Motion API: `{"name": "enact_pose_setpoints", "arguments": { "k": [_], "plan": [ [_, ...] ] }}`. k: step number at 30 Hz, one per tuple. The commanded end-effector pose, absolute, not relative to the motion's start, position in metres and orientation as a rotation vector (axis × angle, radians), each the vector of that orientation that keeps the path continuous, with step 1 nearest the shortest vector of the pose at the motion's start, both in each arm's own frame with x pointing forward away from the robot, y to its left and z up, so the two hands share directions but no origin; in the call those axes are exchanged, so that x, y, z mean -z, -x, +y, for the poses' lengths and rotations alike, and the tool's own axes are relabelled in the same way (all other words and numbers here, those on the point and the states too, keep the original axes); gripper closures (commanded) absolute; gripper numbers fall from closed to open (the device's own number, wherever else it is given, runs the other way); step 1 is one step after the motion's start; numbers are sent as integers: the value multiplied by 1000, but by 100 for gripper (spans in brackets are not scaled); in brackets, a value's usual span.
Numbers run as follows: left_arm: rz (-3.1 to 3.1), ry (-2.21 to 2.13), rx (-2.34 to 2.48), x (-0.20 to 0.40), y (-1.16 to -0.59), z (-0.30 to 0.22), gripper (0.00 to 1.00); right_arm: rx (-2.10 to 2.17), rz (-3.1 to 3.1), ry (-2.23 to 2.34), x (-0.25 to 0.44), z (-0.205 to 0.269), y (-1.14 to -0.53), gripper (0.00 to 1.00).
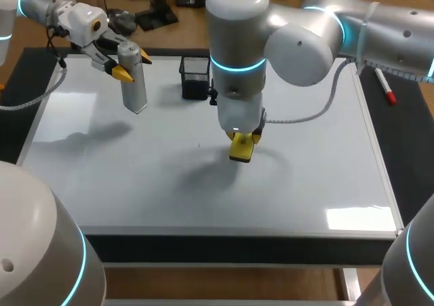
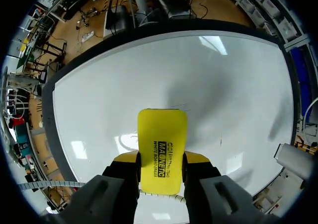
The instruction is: Pick up the inspection probe, press it on each red-marked spot on the whiteboard one by one, put down the probe, pick up the eraser, and wipe off all the red marks.
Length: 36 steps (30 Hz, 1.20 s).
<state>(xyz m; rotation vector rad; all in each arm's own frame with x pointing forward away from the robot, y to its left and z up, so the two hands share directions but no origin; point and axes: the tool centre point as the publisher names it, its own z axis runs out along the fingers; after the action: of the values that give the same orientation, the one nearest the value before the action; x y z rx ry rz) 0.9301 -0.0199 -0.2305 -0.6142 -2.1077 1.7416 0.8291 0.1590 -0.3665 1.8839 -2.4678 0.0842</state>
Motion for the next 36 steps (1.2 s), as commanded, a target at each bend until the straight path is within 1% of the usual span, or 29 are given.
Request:
{"name": "enact_pose_setpoints", "arguments": {
  "k": [1, 6, 22, 36],
  "plan": [
    [-2107, 616, -1739, 229, -931, -20, 100, -87, -2467, -1886, 365, 157, -829, 100],
    [-2107, 616, -1739, 229, -931, -20, 100, -103, -2450, -1907, 366, 156, -833, 100],
    [-2107, 616, -1739, 229, -931, -20, 100, -139, -2360, -2033, 364, 124, -915, 100],
    [-2107, 616, -1739, 229, -931, -20, 100, -134, -2296, -2088, 380, 111, -982, 100]
  ]
}}
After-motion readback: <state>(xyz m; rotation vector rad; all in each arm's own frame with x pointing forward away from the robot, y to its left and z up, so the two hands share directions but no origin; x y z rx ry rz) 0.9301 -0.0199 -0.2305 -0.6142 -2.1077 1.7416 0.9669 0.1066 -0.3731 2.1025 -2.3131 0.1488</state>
